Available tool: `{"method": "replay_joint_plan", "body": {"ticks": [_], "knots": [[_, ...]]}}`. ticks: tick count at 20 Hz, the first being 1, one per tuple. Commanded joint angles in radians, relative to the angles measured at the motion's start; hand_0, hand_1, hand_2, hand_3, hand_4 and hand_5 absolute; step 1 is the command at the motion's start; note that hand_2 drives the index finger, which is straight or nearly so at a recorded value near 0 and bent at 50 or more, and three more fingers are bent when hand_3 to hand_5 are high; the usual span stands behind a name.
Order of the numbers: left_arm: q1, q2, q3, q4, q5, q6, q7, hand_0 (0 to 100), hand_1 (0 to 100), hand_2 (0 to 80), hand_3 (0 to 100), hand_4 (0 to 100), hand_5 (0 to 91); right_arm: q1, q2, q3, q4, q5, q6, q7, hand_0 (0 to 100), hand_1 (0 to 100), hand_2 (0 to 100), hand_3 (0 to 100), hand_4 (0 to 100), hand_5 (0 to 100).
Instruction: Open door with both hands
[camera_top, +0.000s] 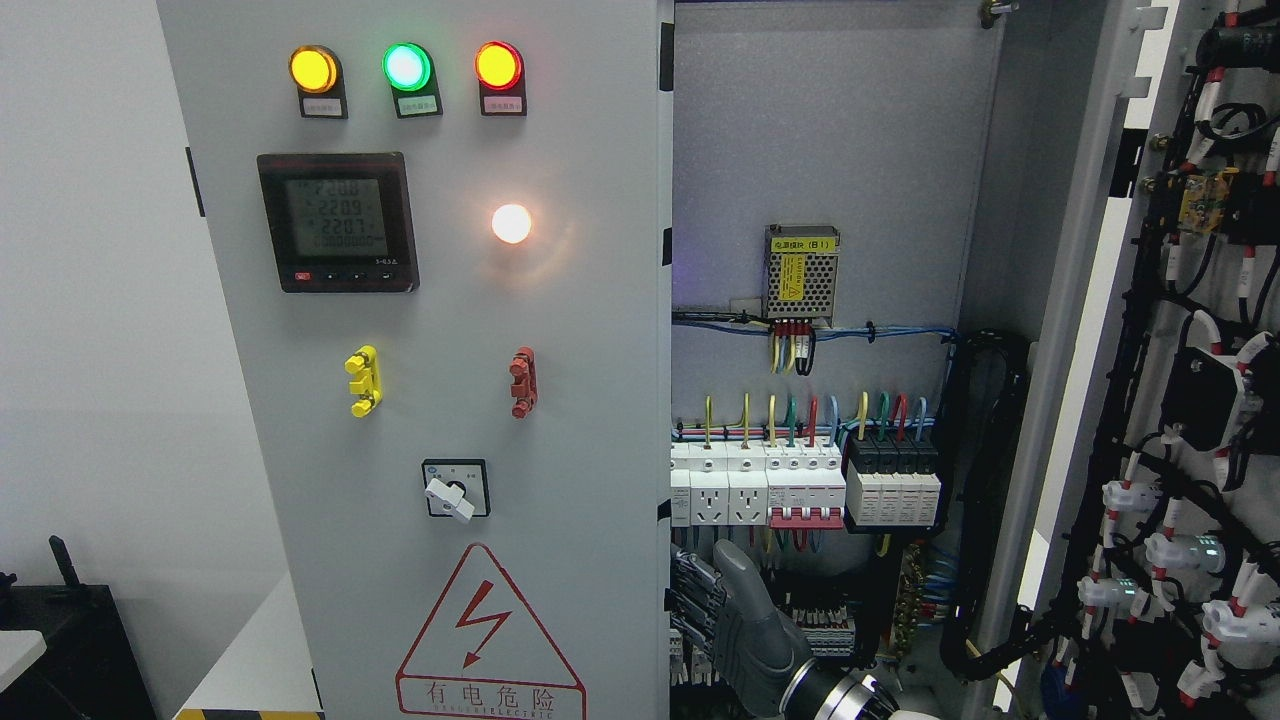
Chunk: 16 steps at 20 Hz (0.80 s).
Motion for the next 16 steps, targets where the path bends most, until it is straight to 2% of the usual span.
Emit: {"method": "replay_joint_plan", "body": {"ticks": [1,5,16], "knots": [[-0.031,0.000,0.000,0.000,0.000,0.000,0.000,0,0,0.0,0,4,0.0,0.000,0.001,-0.003,-0.007,-0.001,0.009,0.008,0,0,0,0,0,0],[-0.031,0.000,0.001,0.000,0.000,0.000,0.000,0,0,0.0,0,4,0.0,0.000,0.001,-0.003,-0.019,-0.001,0.023,0.033,0,0,0,0,0,0],[-0.031,0.000,0.000,0.000,0.000,0.000,0.000,0,0,0.0,0,4,0.0,0.002,0.004,-0.005,-0.028,-0.038,0.037,0.034,0,0,0,0,0,0]]}}
